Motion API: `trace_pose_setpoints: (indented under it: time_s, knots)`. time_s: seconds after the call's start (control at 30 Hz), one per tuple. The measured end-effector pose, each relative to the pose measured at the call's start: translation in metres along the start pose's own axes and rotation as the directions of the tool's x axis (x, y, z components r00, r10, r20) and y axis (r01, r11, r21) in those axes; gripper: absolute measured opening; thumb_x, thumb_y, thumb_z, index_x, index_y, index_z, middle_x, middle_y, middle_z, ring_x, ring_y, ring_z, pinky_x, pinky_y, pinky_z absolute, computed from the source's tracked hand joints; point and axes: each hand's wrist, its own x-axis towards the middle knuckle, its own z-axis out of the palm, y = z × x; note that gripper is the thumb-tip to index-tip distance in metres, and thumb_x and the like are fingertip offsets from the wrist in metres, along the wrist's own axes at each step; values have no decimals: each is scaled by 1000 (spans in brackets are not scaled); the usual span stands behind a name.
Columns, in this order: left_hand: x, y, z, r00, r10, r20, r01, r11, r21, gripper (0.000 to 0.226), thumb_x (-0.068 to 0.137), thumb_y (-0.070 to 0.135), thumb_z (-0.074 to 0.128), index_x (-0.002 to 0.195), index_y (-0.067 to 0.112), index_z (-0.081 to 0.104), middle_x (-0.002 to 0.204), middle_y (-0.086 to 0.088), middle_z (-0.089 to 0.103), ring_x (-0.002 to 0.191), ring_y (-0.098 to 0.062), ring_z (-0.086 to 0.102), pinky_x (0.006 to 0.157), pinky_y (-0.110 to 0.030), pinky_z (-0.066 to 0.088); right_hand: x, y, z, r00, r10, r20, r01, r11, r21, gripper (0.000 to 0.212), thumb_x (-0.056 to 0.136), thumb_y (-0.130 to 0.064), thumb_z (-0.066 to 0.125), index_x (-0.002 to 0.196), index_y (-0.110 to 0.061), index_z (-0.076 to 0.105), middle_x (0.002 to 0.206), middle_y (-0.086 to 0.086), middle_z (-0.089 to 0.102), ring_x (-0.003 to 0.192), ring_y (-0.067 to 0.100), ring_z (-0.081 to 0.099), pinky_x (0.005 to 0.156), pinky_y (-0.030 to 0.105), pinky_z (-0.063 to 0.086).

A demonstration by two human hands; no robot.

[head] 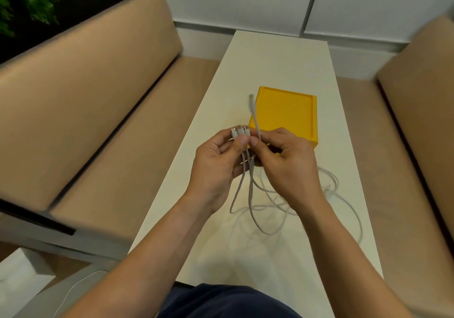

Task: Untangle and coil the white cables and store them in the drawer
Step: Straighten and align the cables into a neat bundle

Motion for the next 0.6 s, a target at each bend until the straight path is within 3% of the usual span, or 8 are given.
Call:
trace_pose_setpoints:
  time_s: [0.13, 0.23, 0.3, 0.47, 0.53, 0.6]
  knots:
    - [0, -3, -8, 998, -65, 9, 64, 996, 62, 20, 103, 9, 58, 116, 12, 72, 104, -9, 79, 94, -22, 76, 78, -32, 61, 3, 10, -11, 970, -44, 237, 98, 970, -220, 23, 103, -31, 61, 120, -32, 76, 88, -2, 65, 83, 19, 65, 72, 50, 59]
    - [0, -9, -8, 998, -33, -46, 40, 987, 153, 18, 104, 11, 58, 111, 14, 74, 102, -9, 79, 94, -23, 76, 81, -38, 63, 2, 11, -12, 948, -2, 317, 81, 968, -237, 23, 104, -31, 58, 120, -32, 75, 91, -4, 65, 85, 17, 66, 76, 50, 59]
    - [1, -11, -6, 996, -2, -90, 20, 979, 203, 18, 104, 12, 58, 109, 13, 75, 101, -9, 79, 94, -26, 77, 84, -44, 63, 2, 11, -11, 955, 19, 296, 39, 981, -190, 22, 104, -30, 59, 116, -32, 76, 91, -5, 68, 85, 17, 68, 78, 50, 60]
    - [11, -3, -7, 978, 34, -205, -9, 992, 124, 14, 104, 8, 57, 109, 6, 69, 102, -12, 78, 92, -31, 77, 77, -38, 63, -4, 4, -3, 990, 114, 77, -128, 968, 214, 27, 103, -14, 60, 126, -23, 71, 97, 0, 77, 88, 17, 76, 82, 37, 64]
    - [14, 4, -8, 975, 32, -221, -20, 998, 58, 14, 105, 10, 56, 110, 6, 68, 102, -10, 77, 94, -29, 77, 77, -35, 62, -5, -3, -3, 985, 171, -30, -139, 879, 456, 30, 104, -8, 58, 131, -17, 66, 92, 7, 71, 83, 20, 75, 82, 34, 62]
    - [18, 10, -11, 966, 42, -257, -44, 999, 1, 14, 105, 11, 55, 111, 7, 68, 101, -8, 76, 95, -27, 77, 74, -33, 61, -7, -13, -7, 978, 203, -51, -126, 764, 632, 27, 106, -13, 54, 130, -14, 66, 78, 9, 57, 68, 21, 62, 76, 34, 59]
